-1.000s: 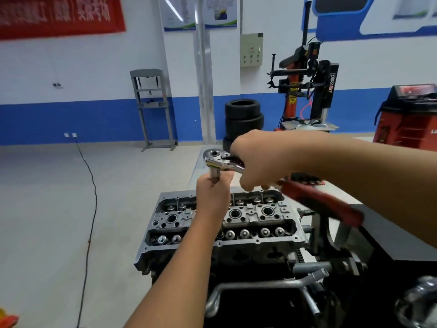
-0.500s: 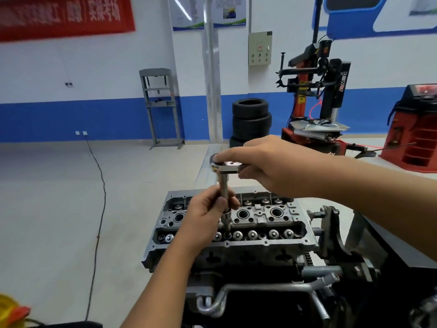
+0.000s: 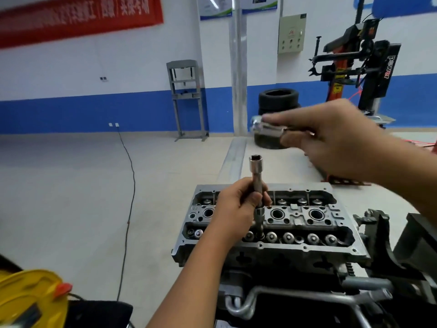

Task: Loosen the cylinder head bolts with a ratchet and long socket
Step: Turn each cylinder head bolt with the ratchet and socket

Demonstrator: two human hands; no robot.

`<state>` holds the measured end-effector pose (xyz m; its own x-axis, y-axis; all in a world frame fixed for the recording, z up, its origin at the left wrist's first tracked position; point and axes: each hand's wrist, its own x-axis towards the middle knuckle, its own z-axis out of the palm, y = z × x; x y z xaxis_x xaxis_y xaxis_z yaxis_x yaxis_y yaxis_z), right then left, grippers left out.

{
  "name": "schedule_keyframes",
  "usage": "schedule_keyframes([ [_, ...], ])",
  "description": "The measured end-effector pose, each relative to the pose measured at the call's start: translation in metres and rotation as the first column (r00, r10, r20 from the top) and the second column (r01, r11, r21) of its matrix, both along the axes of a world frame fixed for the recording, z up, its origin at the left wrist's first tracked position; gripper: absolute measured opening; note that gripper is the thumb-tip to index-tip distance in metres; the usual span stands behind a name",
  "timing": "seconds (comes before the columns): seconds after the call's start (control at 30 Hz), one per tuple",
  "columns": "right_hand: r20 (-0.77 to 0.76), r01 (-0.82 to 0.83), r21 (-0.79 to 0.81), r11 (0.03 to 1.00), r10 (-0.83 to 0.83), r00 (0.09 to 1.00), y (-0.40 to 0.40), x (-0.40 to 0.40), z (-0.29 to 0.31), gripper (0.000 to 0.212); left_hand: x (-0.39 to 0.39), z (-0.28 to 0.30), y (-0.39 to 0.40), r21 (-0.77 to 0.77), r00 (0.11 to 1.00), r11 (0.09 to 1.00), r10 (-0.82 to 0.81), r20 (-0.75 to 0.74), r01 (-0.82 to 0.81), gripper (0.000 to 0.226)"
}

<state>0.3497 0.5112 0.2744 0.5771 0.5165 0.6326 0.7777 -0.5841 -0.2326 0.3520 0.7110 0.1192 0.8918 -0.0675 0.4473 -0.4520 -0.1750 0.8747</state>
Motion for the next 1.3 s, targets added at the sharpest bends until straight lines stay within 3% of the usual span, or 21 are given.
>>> schedule_keyframes([
  [0.1,0.169,0.046,0.283,0.958,-0.097,0.981,-0.016,0.022,0.011,0.046,0.002,-0.002,0.006,-0.036,1.0,0.999,-0.019,0.005,0.019,0.033],
  [0.17,0.084,0.071,0.302,0.951,-0.1,0.991,-0.012,0.037,-0.001,0.049,0.003,-0.004,0.009,-0.077,1.0,0.997,0.001,0.014,0.001,0.034],
  [0.2,-0.031,0.081,0.259,0.963,-0.076,0.997,-0.005,0.043,-0.013,0.051,0.004,-0.005,0.01,-0.103,1.0,0.995,0.019,0.024,-0.016,0.035],
  [0.27,-0.169,0.121,0.024,0.992,-0.115,0.979,0.012,0.056,-0.046,0.054,0.005,-0.007,0.01,-0.132,0.995,0.989,0.07,0.07,-0.06,0.035],
  [0.37,-0.135,0.171,-0.307,0.936,-0.221,0.966,0.032,0.081,-0.089,0.054,0.007,-0.009,0.009,-0.147,0.986,0.986,0.101,0.133,-0.081,0.029],
  [0.5,-0.152,0.07,-0.397,0.915,-0.141,0.978,0.049,0.105,-0.12,0.035,0.009,-0.023,0.006,-0.295,0.999,0.955,-0.03,0.023,0.035,0.008],
  [0.6,-0.136,0.055,-0.417,0.907,-0.122,0.983,0.051,0.112,-0.135,0.012,0.015,-0.029,0.011,-0.353,0.996,0.932,-0.093,-0.006,0.085,0.024],
  [0.67,-0.208,-0.024,-0.349,0.937,-0.052,0.977,0.048,0.118,-0.14,0.021,0.015,-0.03,0.012,-0.304,0.986,0.94,-0.167,-0.008,0.157,0.026],
  [0.73,-0.239,-0.083,-0.296,0.952,0.011,0.971,0.045,0.126,-0.137,0.007,0.014,-0.029,0.012,-0.234,0.979,0.952,-0.204,-0.011,0.196,0.023],
  [0.8,-0.212,-0.084,-0.239,0.967,0.033,0.977,0.046,0.136,-0.129,0.008,0.014,-0.031,0.012,-0.122,0.976,0.968,-0.219,0.007,0.219,0.02],
  [0.93,-0.297,-0.07,-0.161,0.984,0.019,0.955,0.058,0.141,-0.13,0.032,0.013,-0.033,0.006,-0.023,0.982,0.982,-0.186,0.024,0.187,0.027],
  [0.97,-0.306,-0.069,-0.096,0.993,0.036,0.951,0.061,0.14,-0.133,0.033,0.014,-0.035,0.005,-0.045,0.986,0.985,-0.164,0.033,0.165,0.028],
  [1.03,-0.33,-0.095,0.194,0.976,0.157,0.931,0.059,0.135,-0.136,0.029,0.013,-0.037,0.006,-0.162,0.991,0.977,-0.136,0.018,0.137,0.024],
  [1.1,-0.355,-0.184,0.484,0.855,0.385,0.852,0.055,0.126,-0.129,0.037,0.012,-0.036,0.007,-0.232,0.994,0.967,-0.108,0.001,0.105,0.024],
  [1.17,-0.386,-0.273,0.654,0.705,0.622,0.682,0.051,0.117,-0.122,0.034,0.012,-0.036,0.007,-0.215,0.999,0.975,-0.05,0.01,0.051,0.027],
  [1.23,-0.412,-0.366,0.696,0.617,0.762,0.5,0.048,0.108,-0.121,0.024,0.014,-0.037,0.006,-0.227,0.999,0.973,-0.028,0.026,0.033,0.026],
  [1.3,-0.445,-0.44,0.674,0.594,0.802,0.399,0.049,0.103,-0.123,0.027,0.018,-0.038,0.005,-0.255,0.998,0.966,-0.045,0.042,0.054,0.027],
])
